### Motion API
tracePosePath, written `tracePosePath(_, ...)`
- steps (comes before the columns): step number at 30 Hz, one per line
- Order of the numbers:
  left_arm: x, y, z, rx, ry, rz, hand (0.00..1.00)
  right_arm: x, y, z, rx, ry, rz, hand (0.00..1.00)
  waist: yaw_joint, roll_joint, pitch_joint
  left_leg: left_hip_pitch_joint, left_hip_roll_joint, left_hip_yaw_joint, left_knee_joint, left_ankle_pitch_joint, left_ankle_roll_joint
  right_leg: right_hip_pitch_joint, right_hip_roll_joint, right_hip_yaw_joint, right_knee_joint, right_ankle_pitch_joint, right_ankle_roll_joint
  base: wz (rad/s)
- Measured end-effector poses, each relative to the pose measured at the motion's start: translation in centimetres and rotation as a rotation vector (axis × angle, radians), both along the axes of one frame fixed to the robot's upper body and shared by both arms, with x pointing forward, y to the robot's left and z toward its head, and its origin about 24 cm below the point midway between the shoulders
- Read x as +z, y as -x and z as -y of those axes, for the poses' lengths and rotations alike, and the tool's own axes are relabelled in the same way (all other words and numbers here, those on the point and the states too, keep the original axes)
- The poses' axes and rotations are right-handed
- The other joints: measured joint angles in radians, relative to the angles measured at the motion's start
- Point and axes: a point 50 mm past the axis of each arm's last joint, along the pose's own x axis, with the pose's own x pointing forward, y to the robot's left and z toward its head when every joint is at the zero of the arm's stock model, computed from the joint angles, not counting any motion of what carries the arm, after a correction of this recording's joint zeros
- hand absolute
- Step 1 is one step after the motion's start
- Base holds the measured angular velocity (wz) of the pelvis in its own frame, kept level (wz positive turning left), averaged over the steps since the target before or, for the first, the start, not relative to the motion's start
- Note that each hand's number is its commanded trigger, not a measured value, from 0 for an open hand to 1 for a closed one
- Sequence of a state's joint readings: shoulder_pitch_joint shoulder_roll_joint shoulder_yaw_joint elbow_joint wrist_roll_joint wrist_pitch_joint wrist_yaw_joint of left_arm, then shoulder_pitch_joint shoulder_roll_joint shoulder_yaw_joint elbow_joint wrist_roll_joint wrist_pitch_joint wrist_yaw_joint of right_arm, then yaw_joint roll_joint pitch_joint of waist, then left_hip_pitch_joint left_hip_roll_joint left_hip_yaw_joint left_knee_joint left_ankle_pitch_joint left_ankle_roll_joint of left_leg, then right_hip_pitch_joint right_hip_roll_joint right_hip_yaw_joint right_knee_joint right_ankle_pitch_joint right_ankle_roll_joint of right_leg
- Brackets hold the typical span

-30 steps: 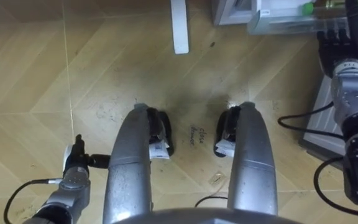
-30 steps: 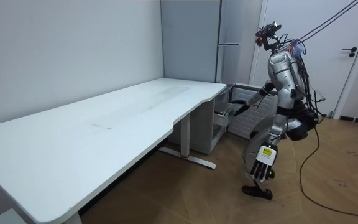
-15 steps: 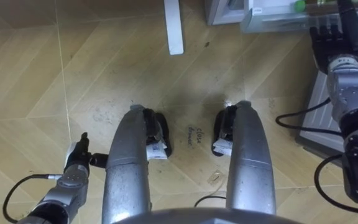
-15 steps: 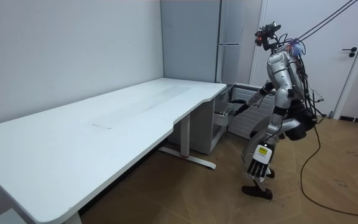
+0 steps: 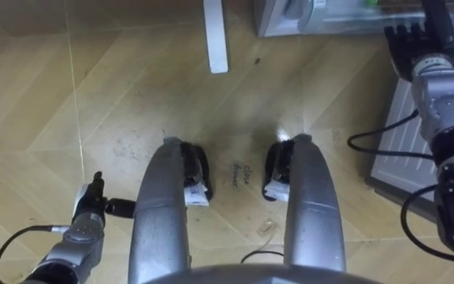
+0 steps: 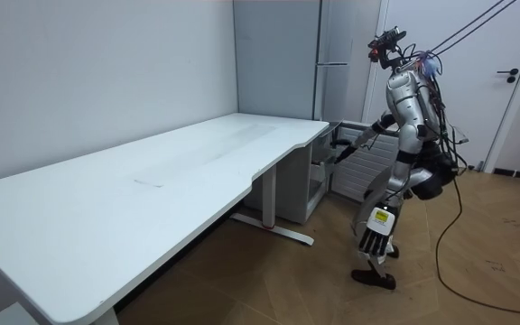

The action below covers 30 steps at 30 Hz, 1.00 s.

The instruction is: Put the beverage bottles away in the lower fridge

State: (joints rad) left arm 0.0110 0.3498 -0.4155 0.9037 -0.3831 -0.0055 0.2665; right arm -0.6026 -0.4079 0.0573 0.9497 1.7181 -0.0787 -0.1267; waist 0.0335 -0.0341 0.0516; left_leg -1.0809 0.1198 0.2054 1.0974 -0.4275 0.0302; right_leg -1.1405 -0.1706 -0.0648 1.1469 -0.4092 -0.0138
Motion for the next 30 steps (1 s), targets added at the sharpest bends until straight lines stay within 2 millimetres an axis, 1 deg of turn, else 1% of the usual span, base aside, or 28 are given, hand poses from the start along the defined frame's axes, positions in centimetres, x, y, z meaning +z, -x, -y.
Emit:
tracePosePath(1, -0.1, 0.1, -0.1, 0.002, -0.002, -0.007, 0.00, 0.0, 0.0, 0.1, -0.001, 0.002, -0.004, 0.00, 0.000, 0.000, 0.0003, 0.015, -0.009, -0.001, -0.025, 0.010, 0.000, 0.016, -0.004, -0.002, -0.019, 0.005, 0.004, 0.12)
tracePosePath(2, -0.1, 0.2, -0.2, 0.003, -0.003, -0.011, 0.00, 0.0, 0.0, 0.1, -0.001, 0.002, -0.005, 0.00, 0.001, 0.000, 0.0003, 0.025, -0.011, -0.001, -0.039, 0.015, 0.001, 0.026, -0.004, -0.003, -0.032, 0.009, 0.006, 0.11)
tracePosePath(5, -0.2, 0.6, -0.6, 0.005, -0.010, -0.028, 0.00, 0.1, 0.0, 0.2, 0.002, 0.002, -0.005, 0.00, 0.003, -0.002, 0.0006, 0.060, -0.021, -0.004, -0.104, 0.043, -0.001, 0.069, -0.012, -0.024, -0.091, 0.025, 0.004, 0.12)
tracePosePath(6, -0.2, 0.7, -0.6, 0.002, -0.008, -0.030, 0.00, 0.2, 0.0, 0.3, 0.001, 0.005, -0.005, 0.00, 0.003, -0.002, 0.0005, 0.069, -0.030, -0.007, -0.123, 0.052, -0.001, 0.080, -0.019, -0.029, -0.103, 0.026, 0.004, 0.20)
tracePosePath(11, -0.3, 1.3, -1.1, 0.015, -0.003, -0.041, 0.00, 1.1, -0.4, 0.7, 0.009, 0.017, 0.014, 0.00, 0.023, -0.002, 0.0003, 0.105, -0.030, -0.019, -0.193, 0.082, -0.009, 0.130, -0.019, -0.061, -0.178, 0.050, -0.002, 0.05)
tracePosePath(13, -0.4, 1.8, -1.2, 0.015, 0.003, -0.058, 0.00, 1.5, -0.6, 0.6, 0.011, 0.018, 0.027, 0.00, 0.033, -0.002, 0.0001, 0.135, -0.033, -0.024, -0.231, 0.097, -0.012, 0.170, -0.020, -0.082, -0.212, 0.055, -0.004, 0.16)
tracePosePath(16, -0.4, 2.1, -1.6, 0.038, 0.013, -0.062, 0.00, 1.7, -0.8, 0.4, 0.022, 0.018, 0.044, 0.00, 0.030, -0.002, -0.0002, 0.152, -0.039, -0.029, -0.269, 0.122, -0.013, 0.198, -0.030, -0.109, -0.244, 0.064, -0.007, 0.24)
tracePosePath(17, -0.4, 2.2, -1.6, 0.042, 0.015, -0.063, 0.00, 1.7, -0.8, 0.4, 0.025, 0.017, 0.045, 0.00, 0.030, -0.002, -0.0002, 0.154, -0.040, -0.029, -0.274, 0.127, -0.013, 0.201, -0.033, -0.111, -0.249, 0.068, -0.007, 0.13)
tracePosePath(18, -0.4, 2.3, -1.7, 0.034, 0.010, -0.066, 0.00, 1.8, -0.9, 0.4, 0.027, 0.019, 0.055, 0.00, 0.031, -0.002, -0.0003, 0.156, -0.046, -0.029, -0.285, 0.136, -0.010, 0.202, -0.039, -0.116, -0.252, 0.071, -0.007, 0.10)
tracePosePath(20, -0.3, 2.3, -2.0, 0.046, 0.006, -0.060, 0.00, 1.8, -0.9, 0.4, 0.025, 0.017, 0.062, 0.00, 0.036, -0.002, -0.0003, 0.155, -0.047, -0.031, -0.299, 0.149, -0.009, 0.204, -0.040, -0.125, -0.262, 0.080, -0.009, 0.13)
tracePosePath(21, -0.3, 2.3, -2.2, 0.049, 0.001, -0.058, 0.00, 1.9, -0.9, 0.6, 0.019, 0.015, 0.066, 0.00, 0.043, -0.002, -0.0004, 0.155, -0.050, -0.034, -0.308, 0.160, -0.009, 0.205, -0.041, -0.130, -0.266, 0.084, -0.012, 0.16)
tracePosePath(22, -0.2, 2.4, -2.3, 0.053, -0.002, -0.058, 0.00, 1.9, -0.8, 0.7, 0.010, 0.009, 0.065, 0.00, 0.051, -0.002, -0.0004, 0.157, -0.060, -0.047, -0.318, 0.169, -0.015, 0.208, -0.045, -0.130, -0.266, 0.086, -0.014, 0.20)
tracePosePath(23, -0.2, 2.6, -2.4, 0.054, -0.002, -0.061, 0.00, 1.9, -0.8, 0.7, 0.007, 0.005, 0.060, 0.00, 0.052, -0.002, -0.0003, 0.161, -0.063, -0.050, -0.324, 0.174, -0.016, 0.211, -0.048, -0.133, -0.266, 0.086, -0.015, 0.24)
tracePosePath(24, -0.3, 3.0, -2.6, 0.059, -0.003, -0.068, 0.00, 1.8, -0.8, 0.7, 0.003, 0.001, 0.045, 0.00, 0.054, -0.002, -0.0004, 0.169, -0.066, -0.052, -0.340, 0.186, -0.018, 0.219, -0.056, -0.138, -0.269, 0.087, -0.018, 0.23)
tracePosePath(26, -0.4, 3.4, -2.8, 0.065, -0.003, -0.079, 0.00, 1.8, -0.8, 0.7, 0.002, -0.001, 0.038, 0.00, 0.060, 0.000, -0.0007, 0.175, -0.073, -0.065, -0.359, 0.204, -0.027, 0.225, -0.058, -0.148, -0.276, 0.091, -0.025, 0.20)
tracePosePath(28, -0.5, 3.9, -2.9, 0.062, 0.000, -0.092, 0.00, 1.7, -0.8, 0.5, 0.004, -0.005, 0.038, 0.00, 0.065, 0.000, -0.0004, 0.176, -0.078, -0.081, -0.373, 0.222, -0.038, 0.227, -0.061, -0.163, -0.273, 0.089, -0.037, 0.20)
tracePosePath(29, -0.5, 3.9, -2.8, 0.060, 0.005, -0.096, 0.00, 1.7, -0.8, 0.5, 0.005, -0.005, 0.037, 0.00, 0.068, 0.000, -0.0004, 0.176, -0.078, -0.085, -0.373, 0.224, -0.041, 0.228, -0.061, -0.166, -0.271, 0.088, -0.041, 0.15)
tracePosePath(30, -0.5, 3.9, -2.7, 0.057, 0.013, -0.099, 0.00, 1.7, -0.8, 0.5, 0.003, -0.005, 0.037, 0.00, 0.074, 0.001, -0.0002, 0.176, -0.079, -0.092, -0.374, 0.229, -0.046, 0.229, -0.067, -0.176, -0.263, 0.083, -0.051, 0.20)
